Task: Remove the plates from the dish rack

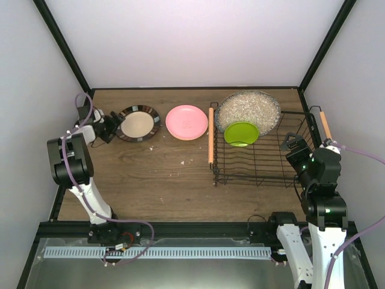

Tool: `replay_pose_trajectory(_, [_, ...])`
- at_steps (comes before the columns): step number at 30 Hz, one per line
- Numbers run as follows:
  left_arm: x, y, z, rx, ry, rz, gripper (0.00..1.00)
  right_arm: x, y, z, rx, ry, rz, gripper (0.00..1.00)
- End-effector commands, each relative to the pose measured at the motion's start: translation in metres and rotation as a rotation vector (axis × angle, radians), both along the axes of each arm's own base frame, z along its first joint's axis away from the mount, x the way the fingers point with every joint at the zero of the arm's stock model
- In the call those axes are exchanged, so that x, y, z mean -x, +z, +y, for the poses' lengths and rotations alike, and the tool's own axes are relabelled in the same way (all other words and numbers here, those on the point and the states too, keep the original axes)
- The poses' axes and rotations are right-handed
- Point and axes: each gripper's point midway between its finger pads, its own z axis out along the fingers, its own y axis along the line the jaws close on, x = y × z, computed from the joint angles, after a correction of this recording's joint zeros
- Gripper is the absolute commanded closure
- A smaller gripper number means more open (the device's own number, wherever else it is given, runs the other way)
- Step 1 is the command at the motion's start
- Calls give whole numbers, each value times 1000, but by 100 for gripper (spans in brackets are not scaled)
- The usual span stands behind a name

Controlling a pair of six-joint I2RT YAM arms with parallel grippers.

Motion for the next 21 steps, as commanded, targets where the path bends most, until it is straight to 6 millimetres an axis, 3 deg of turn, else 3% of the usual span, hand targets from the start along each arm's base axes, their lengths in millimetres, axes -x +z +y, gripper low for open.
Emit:
replay_pose_trajectory(1, [-21, 6, 6, -29, -9, -44, 0, 3, 8, 0, -5, -7, -23, 0])
replay_pose_trajectory(7, [-45, 11, 14, -59, -14, -64, 0, 3, 6, 2, -18, 0, -18, 0])
replay_pose_trajectory(9, [-56, 26, 25, -101, 2, -95, 0, 3, 6, 2, -21, 3, -18, 0])
replay_pose_trajectory(10, [-64, 44, 30, -121, 9, -134, 0, 4, 7, 2, -22, 2, -18, 0])
replay_pose_trajectory(12, [-85, 100, 32, -158, -2, -271, 0, 6, 8, 1, -20, -5, -17, 0])
replay_pose_trajectory(15, [-106, 229, 1, -250, -117, -593, 0, 8, 6, 0, -21, -12, -10, 0])
replay_pose_trajectory(18, [-99, 345, -83, -392, -350, -913, 0, 6, 3, 1, -31, -7, -12, 0])
replay_pose_trajectory(20, [-78, 395, -146, -458, -500, -1080, 0, 3, 3, 3, -35, 0, -17, 0])
replay_pose_trajectory(21, [-62, 410, -188, -472, -593, -1154, 0, 3, 4, 3, -35, 1, -21, 0])
